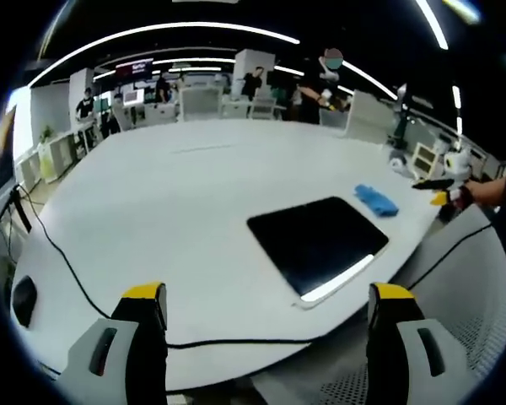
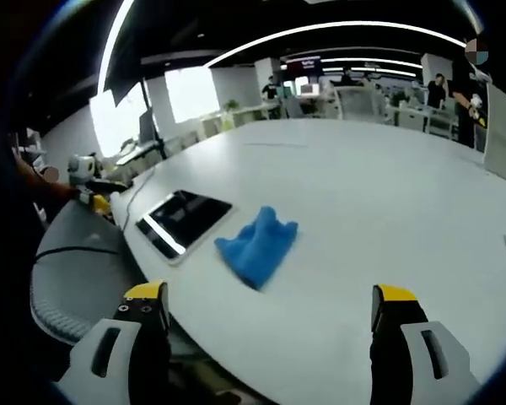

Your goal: Wipe the mirror surface with the cleaning cloth until all visible marks leave the cleaned area.

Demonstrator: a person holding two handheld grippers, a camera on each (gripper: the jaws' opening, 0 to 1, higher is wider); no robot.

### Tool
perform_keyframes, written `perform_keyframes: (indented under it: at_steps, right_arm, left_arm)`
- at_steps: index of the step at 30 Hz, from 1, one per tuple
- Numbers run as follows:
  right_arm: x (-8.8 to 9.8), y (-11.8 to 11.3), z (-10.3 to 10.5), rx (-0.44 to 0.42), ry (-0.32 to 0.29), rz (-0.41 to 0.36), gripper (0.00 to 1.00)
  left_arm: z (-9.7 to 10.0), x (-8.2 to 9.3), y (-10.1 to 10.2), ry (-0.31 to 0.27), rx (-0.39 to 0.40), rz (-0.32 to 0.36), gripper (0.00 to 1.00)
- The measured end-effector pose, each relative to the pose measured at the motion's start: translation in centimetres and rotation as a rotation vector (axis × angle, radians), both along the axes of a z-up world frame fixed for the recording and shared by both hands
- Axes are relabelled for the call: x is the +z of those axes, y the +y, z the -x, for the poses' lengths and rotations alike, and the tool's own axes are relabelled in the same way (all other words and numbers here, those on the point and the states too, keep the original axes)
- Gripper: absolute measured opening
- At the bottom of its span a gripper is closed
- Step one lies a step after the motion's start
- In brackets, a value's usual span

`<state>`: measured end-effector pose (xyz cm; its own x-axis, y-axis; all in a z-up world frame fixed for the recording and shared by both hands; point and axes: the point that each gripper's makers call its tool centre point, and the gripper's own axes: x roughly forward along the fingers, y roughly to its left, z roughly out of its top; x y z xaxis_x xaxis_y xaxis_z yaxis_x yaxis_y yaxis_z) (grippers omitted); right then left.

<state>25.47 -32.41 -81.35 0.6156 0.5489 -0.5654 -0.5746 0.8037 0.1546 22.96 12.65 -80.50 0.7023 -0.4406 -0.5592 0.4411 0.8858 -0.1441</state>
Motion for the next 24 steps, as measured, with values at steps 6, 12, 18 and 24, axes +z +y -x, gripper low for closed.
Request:
perform_keyframes:
  at_steps: [6,12,18,24]
  right_arm:
    - [-0.11,-0.36,-0.15,0.02,-0.004,0.003,1.0]
    - [0.05,-0.4,-0.23,0.028,-0.004,0.002,1.0]
    - [0.27,-0.37,-0.52,0.029,-0.028,-0.012,1.0]
    - [0.63,0.02,-0.74,0.011,-0.035,-0.027,1.0]
  left_arm:
    - [-0.05,0.15,-0.74,-0.012,-0.047,-0.007,1.0]
    - [-0.25,0.32,-0.48,-0.029,-0.025,0.006,1.0]
    - [-0.27,0.25,-0.68,-0.024,-0.049,-0.018,1.0]
    - [-0.32,0.06,-0.56,-0.001,-0.038,0.003,1.0]
